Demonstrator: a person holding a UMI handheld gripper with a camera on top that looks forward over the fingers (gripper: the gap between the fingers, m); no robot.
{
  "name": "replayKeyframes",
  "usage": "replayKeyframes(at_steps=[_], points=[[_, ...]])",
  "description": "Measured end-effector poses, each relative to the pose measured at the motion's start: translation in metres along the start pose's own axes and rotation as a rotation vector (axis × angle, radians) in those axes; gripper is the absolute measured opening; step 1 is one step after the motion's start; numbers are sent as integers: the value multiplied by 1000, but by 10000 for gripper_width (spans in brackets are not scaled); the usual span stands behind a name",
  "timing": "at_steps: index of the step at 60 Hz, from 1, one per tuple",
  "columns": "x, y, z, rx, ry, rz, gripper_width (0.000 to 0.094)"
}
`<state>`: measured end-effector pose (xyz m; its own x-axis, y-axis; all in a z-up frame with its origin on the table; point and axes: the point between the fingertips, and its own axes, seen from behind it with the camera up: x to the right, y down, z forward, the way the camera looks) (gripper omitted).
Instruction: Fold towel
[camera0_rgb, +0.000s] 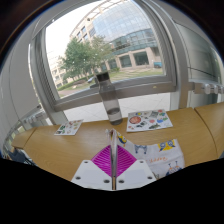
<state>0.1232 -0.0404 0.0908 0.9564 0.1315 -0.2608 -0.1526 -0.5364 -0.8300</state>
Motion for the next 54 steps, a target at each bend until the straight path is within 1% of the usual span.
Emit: replayKeyframes(at_steps=[2, 7, 11, 18, 22, 27, 29, 30, 32, 35, 39, 42, 47, 54], points=[[13, -15, -11, 16, -10, 19, 28], [53, -37, -27, 47, 11, 59, 28], [94, -45, -31, 62, 67, 76, 28], [182, -30, -33, 37, 190, 141, 36], [236, -6, -30, -16, 294, 128, 200], [293, 20, -30, -66, 435, 48, 459], [303, 22, -30, -70, 459, 21, 542], [305, 23, -30, -65, 463, 15, 561], [306, 21, -31, -54, 459, 16, 572], [301, 17, -31, -33, 422, 26, 576], [291, 2, -35, 2, 393, 21, 613], [277, -13, -40, 23, 374, 2, 623], [245, -45, -55, 90, 325, -23, 658], [184, -82, -82, 176, 258, -70, 752]])
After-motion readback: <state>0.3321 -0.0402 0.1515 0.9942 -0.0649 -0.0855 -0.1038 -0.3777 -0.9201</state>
